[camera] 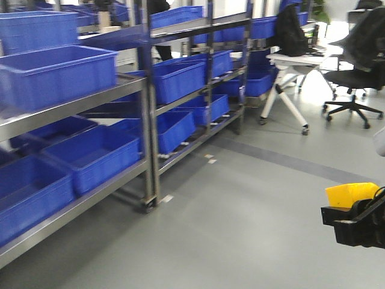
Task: Pick red and yellow blocks into blue bin
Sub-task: 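Drive past the shelves to the large blue bin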
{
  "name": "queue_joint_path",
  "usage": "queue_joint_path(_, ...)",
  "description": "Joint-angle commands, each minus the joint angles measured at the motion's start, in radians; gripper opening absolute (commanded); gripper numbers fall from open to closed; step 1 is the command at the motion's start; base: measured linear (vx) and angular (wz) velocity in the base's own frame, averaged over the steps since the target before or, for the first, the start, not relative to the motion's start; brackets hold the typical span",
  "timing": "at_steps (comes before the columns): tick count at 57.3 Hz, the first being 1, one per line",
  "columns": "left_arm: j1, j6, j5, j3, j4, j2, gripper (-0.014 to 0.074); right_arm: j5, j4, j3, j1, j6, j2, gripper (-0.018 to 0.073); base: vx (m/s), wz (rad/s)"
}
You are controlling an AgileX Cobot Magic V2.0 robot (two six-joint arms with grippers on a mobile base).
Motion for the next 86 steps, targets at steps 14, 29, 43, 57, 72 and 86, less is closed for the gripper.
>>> queue_joint_path(14, -0.002, -0.003, -0.083, -0.025, -0.012, -0.001, 0.0002, -0.073, 0.009, -0.03, 0.0, -0.008, -0.019, -0.001, 0.59, -0.28)
queue_joint_path(29, -0.002, -0.003, -0.081, -0.025, -0.012, -0.001, 0.0002, -0.073, 0.009, -0.03, 0.0, -0.008, -0.019, -0.001, 0.6, -0.15)
queue_joint_path(43, -0.002, -0.003, -0.081, -0.025, -0.012, -0.001, 0.0002, -0.073, 0.009, -0.03, 0.0, -0.008, -0.019, -0.001, 0.58, -0.07)
queue_joint_path(57, -0.002, -0.003, -0.081, -0.025, -0.012, -0.001, 0.0002, -0.073, 0.009, -0.03, 0.0, -0.008, -0.019, -0.001, 0.57, -0.03)
queue_joint_path(72, -0.002, -0.003, -0.082, -0.025, -0.012, -0.001, 0.0002, -0.073, 0.009, -0.03, 0.0, -0.008, -0.019, -0.001, 0.56, 0.05)
queue_joint_path(86, -0.002, -0.003, -0.082, -0.025, -0.012, 0.01, 0.0002, -0.073, 0.009, -0.03, 0.0, -0.008, -0.019, -0.001, 0.52, 0.44)
